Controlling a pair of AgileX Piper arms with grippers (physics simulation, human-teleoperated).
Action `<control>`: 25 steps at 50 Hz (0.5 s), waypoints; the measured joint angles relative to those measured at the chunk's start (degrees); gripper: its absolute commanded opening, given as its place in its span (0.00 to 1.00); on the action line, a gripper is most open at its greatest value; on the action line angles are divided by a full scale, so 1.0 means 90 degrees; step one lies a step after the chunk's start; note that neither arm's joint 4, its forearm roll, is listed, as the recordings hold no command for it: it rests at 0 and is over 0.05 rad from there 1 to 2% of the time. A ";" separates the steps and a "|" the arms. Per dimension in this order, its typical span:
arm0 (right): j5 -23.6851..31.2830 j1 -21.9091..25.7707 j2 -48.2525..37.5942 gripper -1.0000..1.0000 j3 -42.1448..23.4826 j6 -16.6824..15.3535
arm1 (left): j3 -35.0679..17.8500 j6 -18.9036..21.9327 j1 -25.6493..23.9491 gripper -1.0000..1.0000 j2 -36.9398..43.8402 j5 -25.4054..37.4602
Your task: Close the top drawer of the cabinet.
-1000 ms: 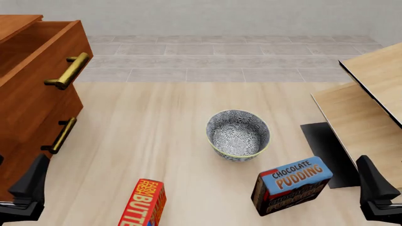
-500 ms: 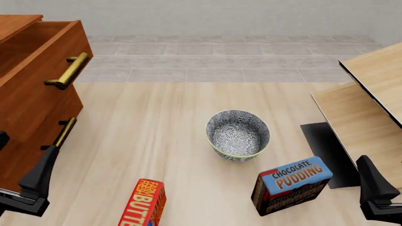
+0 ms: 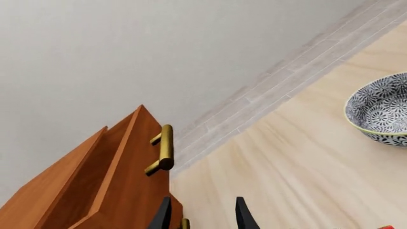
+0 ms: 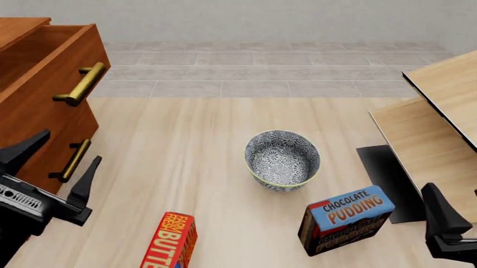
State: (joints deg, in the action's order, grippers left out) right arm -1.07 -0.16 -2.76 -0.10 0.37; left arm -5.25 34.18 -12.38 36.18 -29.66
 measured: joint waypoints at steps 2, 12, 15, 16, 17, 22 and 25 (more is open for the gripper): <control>-0.0014 0.0002 -0.0018 1.00 0.0002 -0.0001 | -0.0010 0.0140 -0.0007 1.00 0.0205 -0.0186; -0.0075 0.0002 -0.0095 1.00 0.0007 -0.0009 | -0.0147 0.0748 -0.0062 1.00 0.1078 -0.0915; -0.0102 -0.0004 -0.0124 1.00 0.0007 -0.0010 | -0.0179 0.0941 -0.0056 1.00 0.1319 -0.1131; -0.0107 -0.0006 -0.0132 1.00 0.0007 -0.0011 | -0.0190 0.1010 -0.0052 1.00 0.1412 -0.1208; -0.0112 -0.0007 -0.0138 1.00 0.0007 -0.0013 | -0.0198 0.1088 -0.0044 1.00 0.1511 -0.1291; -0.0120 -0.0009 -0.0152 1.00 0.0007 -0.0018 | -0.0218 0.1497 0.0005 1.00 0.2007 -0.1744; -0.0111 -0.0007 -0.0146 1.00 0.0008 -0.0020 | -0.0225 0.1761 0.0050 1.00 0.2287 -0.2016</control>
State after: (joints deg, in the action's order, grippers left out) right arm -2.07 -0.22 -4.07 -0.03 0.19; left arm -7.28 50.02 -11.93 56.76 -47.81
